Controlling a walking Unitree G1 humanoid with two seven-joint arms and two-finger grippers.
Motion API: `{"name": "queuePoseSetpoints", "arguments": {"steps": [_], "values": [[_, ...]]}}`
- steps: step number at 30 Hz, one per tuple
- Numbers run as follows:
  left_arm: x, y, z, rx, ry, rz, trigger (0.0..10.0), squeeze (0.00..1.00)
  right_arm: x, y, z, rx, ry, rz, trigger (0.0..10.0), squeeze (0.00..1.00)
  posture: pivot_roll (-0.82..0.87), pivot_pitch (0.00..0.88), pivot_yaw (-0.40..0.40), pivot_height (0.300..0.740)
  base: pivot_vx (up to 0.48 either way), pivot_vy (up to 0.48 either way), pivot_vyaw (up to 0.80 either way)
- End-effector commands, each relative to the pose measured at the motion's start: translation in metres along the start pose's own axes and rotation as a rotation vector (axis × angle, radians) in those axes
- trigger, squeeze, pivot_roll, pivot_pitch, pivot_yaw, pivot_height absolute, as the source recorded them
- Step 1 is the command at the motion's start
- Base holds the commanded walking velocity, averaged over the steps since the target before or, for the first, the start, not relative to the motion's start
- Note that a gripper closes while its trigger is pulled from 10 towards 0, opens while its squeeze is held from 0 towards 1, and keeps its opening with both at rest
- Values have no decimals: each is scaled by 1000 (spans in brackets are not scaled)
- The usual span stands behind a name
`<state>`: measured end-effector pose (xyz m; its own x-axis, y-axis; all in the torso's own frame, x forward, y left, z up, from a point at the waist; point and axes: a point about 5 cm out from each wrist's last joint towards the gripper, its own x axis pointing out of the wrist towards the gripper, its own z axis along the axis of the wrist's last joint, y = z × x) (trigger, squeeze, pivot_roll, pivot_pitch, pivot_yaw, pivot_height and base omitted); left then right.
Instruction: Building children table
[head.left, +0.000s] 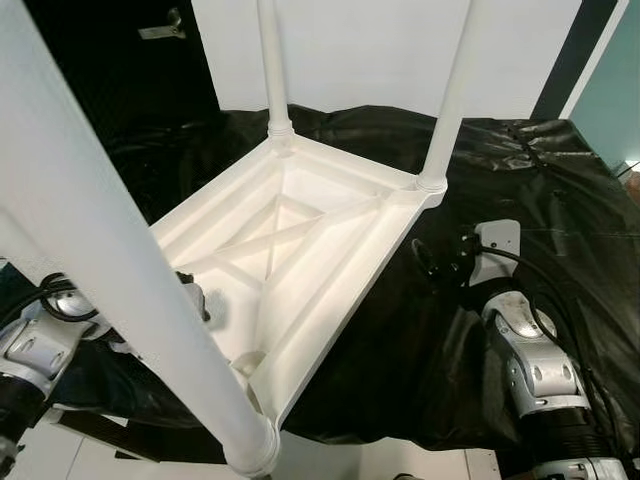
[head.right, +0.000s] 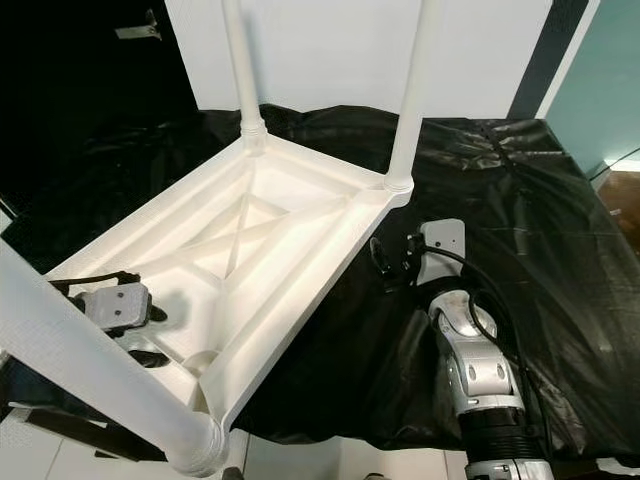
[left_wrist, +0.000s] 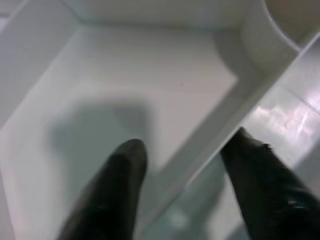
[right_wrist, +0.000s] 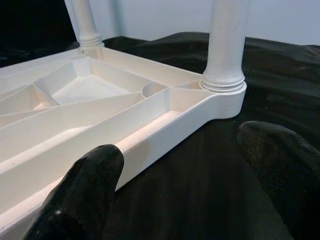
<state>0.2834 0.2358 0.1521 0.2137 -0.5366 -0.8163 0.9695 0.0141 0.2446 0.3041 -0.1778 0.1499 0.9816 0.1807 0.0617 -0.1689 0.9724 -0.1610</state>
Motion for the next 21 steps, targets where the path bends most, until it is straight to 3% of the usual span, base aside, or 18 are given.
{"name": "queuePoseSetpoints", "arguments": {"steps": [1, 11, 13, 15, 20, 21], "values": [[-1, 1, -3, 0, 37, -21, 0, 0, -3, -1, -3, -7, 19, -8, 10000, 0, -1, 33, 67, 740, 0, 0, 0], [3, -1, -6, -62, -12, -10, 0, 0, -7, 1, -5, 4, 27, -29, 10000, 0, 2, 24, 80, 740, 0, 0, 0], [5, -6, -5, -128, -63, 23, 0, 0, -5, 0, -4, 2, 23, -28, 10000, 0, 10, 20, 79, 740, 0, 0, 0], [5, -6, -5, -128, -63, 23, 0, 0, -5, 0, -4, 2, 23, -28, 10000, 0, 10, 20, 79, 740, 0, 0, 0], [16, -18, -9, -284, -103, 129, 0, 0, -2, 0, -1, 0, 18, -25, 10000, 0, 22, 20, 69, 740, 0, 0, 0], [16, -18, -9, -284, -103, 129, 0, 0, -2, 0, -1, 0, 18, -25, 10000, 0, 22, 20, 69, 740, 0, 0, 0]]}}
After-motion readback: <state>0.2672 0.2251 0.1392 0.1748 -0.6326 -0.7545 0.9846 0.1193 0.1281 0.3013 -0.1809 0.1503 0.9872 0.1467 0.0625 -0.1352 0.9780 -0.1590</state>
